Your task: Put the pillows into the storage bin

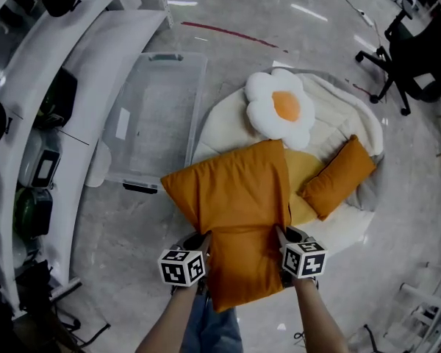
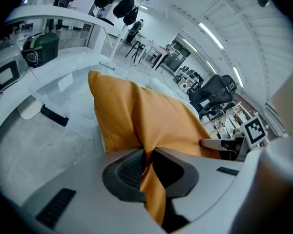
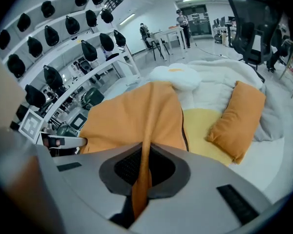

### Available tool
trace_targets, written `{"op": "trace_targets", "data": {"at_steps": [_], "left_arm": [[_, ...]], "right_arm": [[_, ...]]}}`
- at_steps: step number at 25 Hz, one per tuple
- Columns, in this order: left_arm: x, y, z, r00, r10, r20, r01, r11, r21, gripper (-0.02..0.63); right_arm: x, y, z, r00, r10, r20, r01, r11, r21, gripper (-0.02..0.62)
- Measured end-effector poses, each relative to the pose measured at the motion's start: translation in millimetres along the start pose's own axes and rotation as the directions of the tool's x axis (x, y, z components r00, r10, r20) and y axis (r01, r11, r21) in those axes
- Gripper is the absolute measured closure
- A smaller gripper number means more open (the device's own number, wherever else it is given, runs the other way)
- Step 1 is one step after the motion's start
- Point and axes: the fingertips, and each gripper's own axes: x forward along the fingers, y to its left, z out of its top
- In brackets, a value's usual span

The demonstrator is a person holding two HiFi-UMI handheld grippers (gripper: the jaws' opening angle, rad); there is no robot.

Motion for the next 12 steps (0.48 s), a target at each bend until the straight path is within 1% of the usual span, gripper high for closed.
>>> {"op": "trace_targets", "data": {"at_steps": [6, 9, 12], "left_arm": [[-61.0, -6.6, 14.7, 0.998, 0.034, 0.047, -0.035, 0.999, 0.015, 0.548], [-88.6, -12.6, 31.2, 0.994, 0.046, 0.095, -0.048, 0.998, 0.027, 0.548], [-116.6, -6.0, 52.5, 0.986, 0.068, 0.150, -0.074, 0.997, 0.029, 0.548]], "right_arm": [[-46.3, 44.8, 0.4, 0.997, 0.024, 0.070, -0.031, 0.995, 0.093, 0.584], [-64.5, 64.5, 12.7, 0.994, 0.032, 0.109, -0.041, 0.995, 0.087, 0.584], [-69.9, 90.9, 32.3, 0.987, 0.067, 0.148, -0.082, 0.992, 0.101, 0.584]]}}
